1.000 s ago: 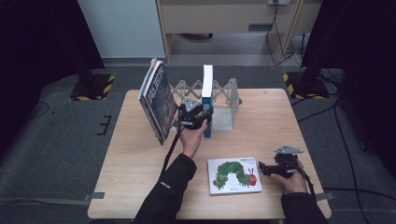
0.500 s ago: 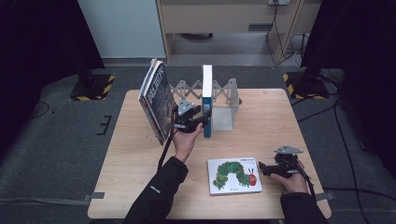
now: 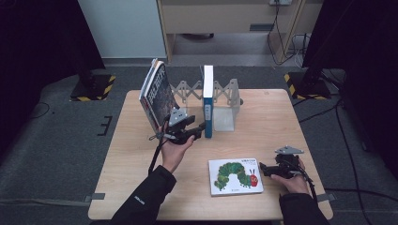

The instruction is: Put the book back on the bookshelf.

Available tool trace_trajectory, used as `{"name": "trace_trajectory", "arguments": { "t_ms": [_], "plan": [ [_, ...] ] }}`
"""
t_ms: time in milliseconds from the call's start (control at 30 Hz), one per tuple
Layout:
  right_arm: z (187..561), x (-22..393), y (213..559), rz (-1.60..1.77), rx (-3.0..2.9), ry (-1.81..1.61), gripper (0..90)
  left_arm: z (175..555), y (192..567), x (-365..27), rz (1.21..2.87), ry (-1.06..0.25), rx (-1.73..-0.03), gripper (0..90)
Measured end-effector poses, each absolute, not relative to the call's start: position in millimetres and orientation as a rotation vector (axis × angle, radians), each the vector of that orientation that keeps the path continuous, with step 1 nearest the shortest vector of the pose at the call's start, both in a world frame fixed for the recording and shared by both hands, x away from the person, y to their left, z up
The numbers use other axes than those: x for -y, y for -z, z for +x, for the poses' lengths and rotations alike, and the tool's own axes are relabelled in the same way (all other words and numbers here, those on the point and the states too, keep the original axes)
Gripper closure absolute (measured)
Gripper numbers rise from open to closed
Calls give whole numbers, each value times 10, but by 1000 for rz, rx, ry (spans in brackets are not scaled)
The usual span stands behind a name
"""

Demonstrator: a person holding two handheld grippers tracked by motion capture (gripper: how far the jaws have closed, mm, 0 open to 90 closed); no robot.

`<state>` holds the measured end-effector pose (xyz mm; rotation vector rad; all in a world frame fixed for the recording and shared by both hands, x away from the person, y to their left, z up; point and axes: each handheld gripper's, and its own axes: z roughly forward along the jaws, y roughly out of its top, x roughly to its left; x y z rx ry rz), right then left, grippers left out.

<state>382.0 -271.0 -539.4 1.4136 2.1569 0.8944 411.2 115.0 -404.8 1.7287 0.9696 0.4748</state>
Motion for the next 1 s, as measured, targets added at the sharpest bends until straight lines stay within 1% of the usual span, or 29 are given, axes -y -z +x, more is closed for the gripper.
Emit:
{"name": "trace_trajectory", "arguments": {
  "t_ms": [100, 233, 400, 533, 767, 1000],
  "plan": [
    [3827, 2702, 5377, 1426, -2169, -876, 16, 4045, 4061, -1215, 1748, -465, -970, 431],
    [3822, 2699, 5331, 1442, -2190, -841, 67, 3968, 4105, -1277, 1778, -459, -970, 416],
    [3793, 2672, 5282, 1431, -2195, -856, 95, 3875, 4223, -1323, 1826, -443, -971, 398],
    [3749, 2630, 5201, 1491, -2177, -861, 114, 3809, 4332, -1338, 1872, -428, -970, 386],
    [3645, 2453, 5061, 1460, -2179, -963, 136, 3688, 4566, -1298, 1936, -374, -973, 356],
    [3609, 2351, 5027, 1424, -2204, -1001, 149, 3634, 4713, -1184, 1993, -327, -967, 338]
  ]
}}
